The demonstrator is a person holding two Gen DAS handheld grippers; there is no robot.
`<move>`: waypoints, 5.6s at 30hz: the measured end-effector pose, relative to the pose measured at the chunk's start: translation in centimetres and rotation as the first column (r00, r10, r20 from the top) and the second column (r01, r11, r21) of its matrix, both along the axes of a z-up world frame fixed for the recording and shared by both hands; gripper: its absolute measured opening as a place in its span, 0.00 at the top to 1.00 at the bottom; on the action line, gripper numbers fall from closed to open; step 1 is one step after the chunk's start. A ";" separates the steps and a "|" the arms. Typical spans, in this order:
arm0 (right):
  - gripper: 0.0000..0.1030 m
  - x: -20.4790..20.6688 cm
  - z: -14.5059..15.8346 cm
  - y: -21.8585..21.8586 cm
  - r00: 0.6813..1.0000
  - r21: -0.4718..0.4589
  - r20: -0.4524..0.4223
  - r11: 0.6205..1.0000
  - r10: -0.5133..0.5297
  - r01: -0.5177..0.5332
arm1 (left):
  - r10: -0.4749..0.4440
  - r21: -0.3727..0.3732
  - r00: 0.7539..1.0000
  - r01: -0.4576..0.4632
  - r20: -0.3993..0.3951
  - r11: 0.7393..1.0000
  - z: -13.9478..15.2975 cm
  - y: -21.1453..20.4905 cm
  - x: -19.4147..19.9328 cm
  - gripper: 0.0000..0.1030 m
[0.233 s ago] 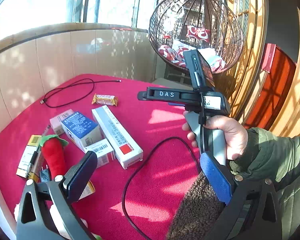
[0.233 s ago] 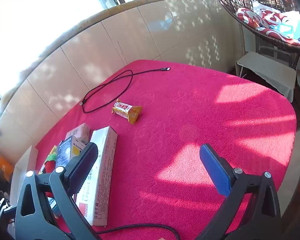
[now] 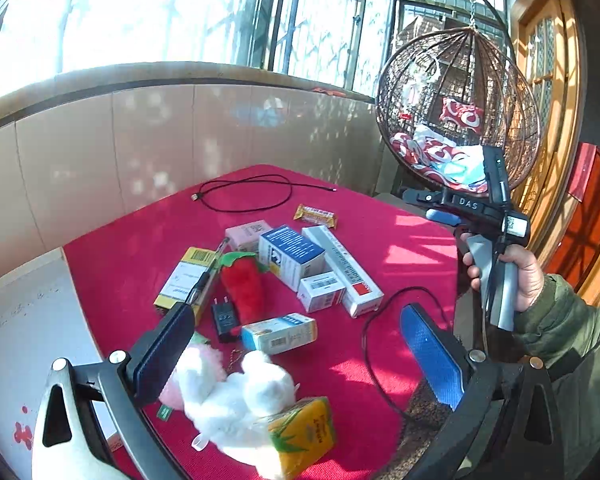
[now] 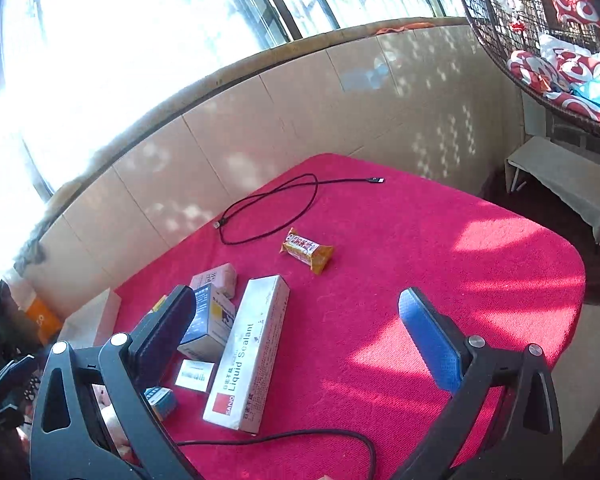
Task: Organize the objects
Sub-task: 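Grasp the yellow-green juice carton with the left gripper while the right gripper grasps the Liquid Sealant box, then carry the juice carton and Liquid Sealant box over the white tray with both grippers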
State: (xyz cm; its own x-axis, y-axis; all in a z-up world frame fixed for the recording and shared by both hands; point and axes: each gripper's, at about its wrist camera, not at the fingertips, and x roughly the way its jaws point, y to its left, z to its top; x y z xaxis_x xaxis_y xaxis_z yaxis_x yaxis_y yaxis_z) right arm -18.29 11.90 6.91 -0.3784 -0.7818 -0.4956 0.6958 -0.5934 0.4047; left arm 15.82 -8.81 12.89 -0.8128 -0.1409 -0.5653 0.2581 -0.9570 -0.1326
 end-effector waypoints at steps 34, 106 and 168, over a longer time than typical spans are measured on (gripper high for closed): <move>0.16 6.5 -7.6 -9.9 0.960 0.409 -0.012 0.877 0.280 -0.251 | -0.107 0.093 0.963 0.087 0.248 0.992 -8.2 4.6 -0.8 0.49; 0.58 10.2 1.9 -5.8 0.923 0.089 -0.113 0.929 0.367 -0.358 | 0.255 -0.047 0.967 -0.256 -0.023 0.965 -3.8 2.4 3.0 0.77; 0.58 28.5 2.8 -25.9 0.713 0.117 -0.028 0.711 0.700 -0.694 | 0.729 -0.054 0.674 -0.738 -0.124 0.673 -0.2 -10.7 19.7 0.76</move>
State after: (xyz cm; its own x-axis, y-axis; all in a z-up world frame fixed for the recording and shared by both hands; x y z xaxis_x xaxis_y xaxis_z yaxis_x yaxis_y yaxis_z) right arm 10.21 -14.01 9.68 0.2217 -0.7892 -0.5728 0.9491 0.0398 0.3125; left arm 35.56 -19.49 12.71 -0.4686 -0.7592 -0.4517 0.8740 -0.4729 -0.1117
